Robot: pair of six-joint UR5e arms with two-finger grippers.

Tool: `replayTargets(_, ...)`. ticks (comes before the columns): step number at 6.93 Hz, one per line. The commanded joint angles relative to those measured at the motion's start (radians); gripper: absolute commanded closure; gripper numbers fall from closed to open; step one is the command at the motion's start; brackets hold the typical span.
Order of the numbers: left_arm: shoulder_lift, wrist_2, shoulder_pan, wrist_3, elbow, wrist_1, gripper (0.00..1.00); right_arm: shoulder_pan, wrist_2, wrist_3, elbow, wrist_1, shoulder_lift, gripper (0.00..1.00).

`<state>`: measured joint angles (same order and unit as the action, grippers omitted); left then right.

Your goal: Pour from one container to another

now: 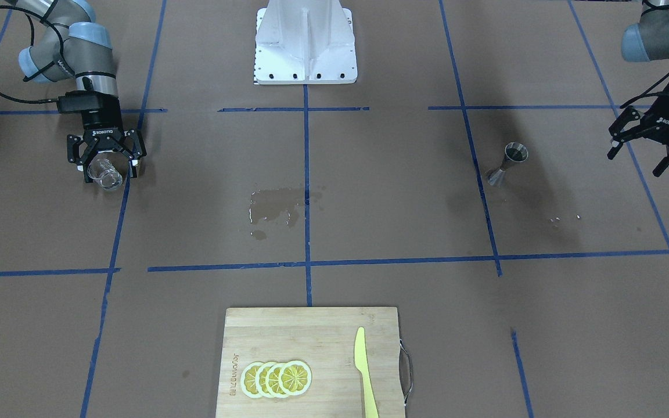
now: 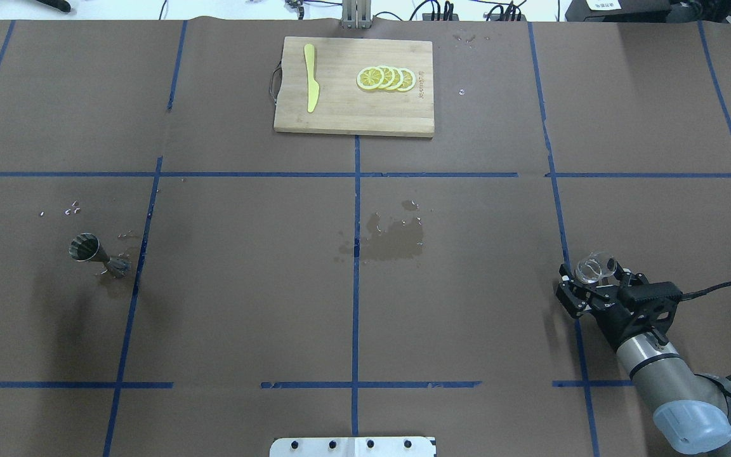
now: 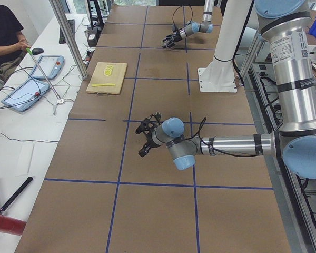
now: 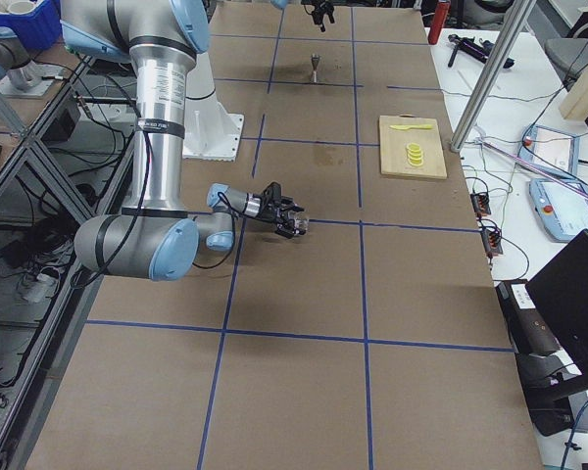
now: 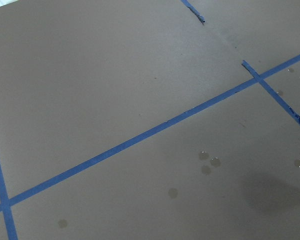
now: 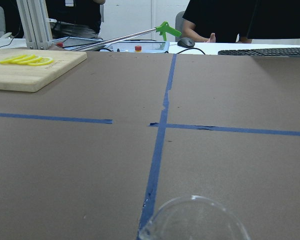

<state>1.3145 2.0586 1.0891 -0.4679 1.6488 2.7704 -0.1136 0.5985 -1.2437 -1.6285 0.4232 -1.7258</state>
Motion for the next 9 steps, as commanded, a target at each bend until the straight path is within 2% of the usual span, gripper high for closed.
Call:
replayTargets(1, -0.001, 0.0, 0.0, 0.0, -0.001, 0.0, 0.0, 0.018, 0.012, 0.003, -0.03, -0.017, -0.026, 0.0)
replayTargets(3, -0.012, 0.002, 0.002, 0.002, 0.003, 0.001, 0.0, 0.049, 0.033, 0.006, -0.057, -0.079, -0.092, 0.0)
replayTargets(4, -0.008, 0.002, 0.002, 0.0, 0.003, 0.002, 0.0, 0.051, 0.087, 0.006, -0.147, -0.078, -0.165, 0.0)
replayTargets(5, -0.005, 0.002, 0.002, 0.002, -0.006, 0.002, 0.0, 0.06, 0.104, 0.006, -0.171, -0.078, -0.222, 0.0)
replayTargets(6, -0.008, 0.005, 0.002, 0.002, -0.004, 0.0, 0.0, 0.058, 0.144, 0.006, -0.192, -0.078, -0.245, 0.0)
replayTargets(7, -0.008, 0.0, 0.0, 0.0, -0.009, -0.002, 0.0, 0.057, 0.227, 0.006, -0.259, -0.078, -0.309, 0.0)
replayTargets(9, -0.032, 0.003, 0.006, 0.008, -0.012, -0.005, 0.0, 0.043, 0.317, 0.007, -0.29, -0.078, -0.379, 0.0)
